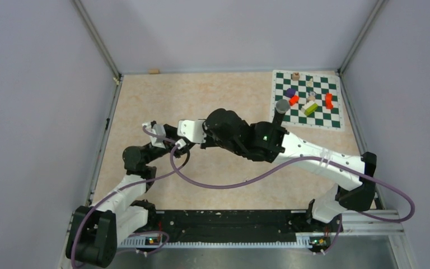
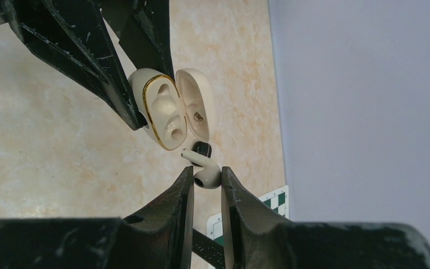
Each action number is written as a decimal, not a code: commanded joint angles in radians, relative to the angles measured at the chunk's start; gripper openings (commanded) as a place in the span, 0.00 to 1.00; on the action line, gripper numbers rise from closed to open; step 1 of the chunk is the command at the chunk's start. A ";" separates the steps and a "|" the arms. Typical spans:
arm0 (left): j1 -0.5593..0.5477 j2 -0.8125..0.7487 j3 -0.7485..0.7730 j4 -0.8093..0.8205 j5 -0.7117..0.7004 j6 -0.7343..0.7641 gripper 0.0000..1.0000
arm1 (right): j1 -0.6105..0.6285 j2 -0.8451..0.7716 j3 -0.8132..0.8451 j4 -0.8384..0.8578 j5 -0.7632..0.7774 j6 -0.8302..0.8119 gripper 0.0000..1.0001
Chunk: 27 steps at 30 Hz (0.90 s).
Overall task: Insert the wireless bluetooth earbuds into the charging case
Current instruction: Insert the right earbud into the right side groove of the charging case.
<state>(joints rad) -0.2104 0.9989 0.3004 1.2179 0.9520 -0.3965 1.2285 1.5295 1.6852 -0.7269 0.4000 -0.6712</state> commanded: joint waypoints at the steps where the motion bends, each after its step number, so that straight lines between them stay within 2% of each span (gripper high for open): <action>1: 0.011 -0.019 -0.001 0.071 -0.012 -0.002 0.04 | 0.021 0.023 0.041 0.004 0.027 0.007 0.19; 18: 0.014 -0.017 0.002 0.061 -0.014 -0.011 0.01 | 0.050 0.067 0.077 0.012 0.056 0.014 0.19; 27: 0.015 -0.017 0.003 0.066 -0.018 -0.023 0.01 | 0.057 0.071 0.037 0.012 0.058 0.009 0.18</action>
<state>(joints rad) -0.2008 0.9947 0.3000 1.2209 0.9493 -0.3996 1.2625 1.5925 1.7111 -0.7242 0.4526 -0.6704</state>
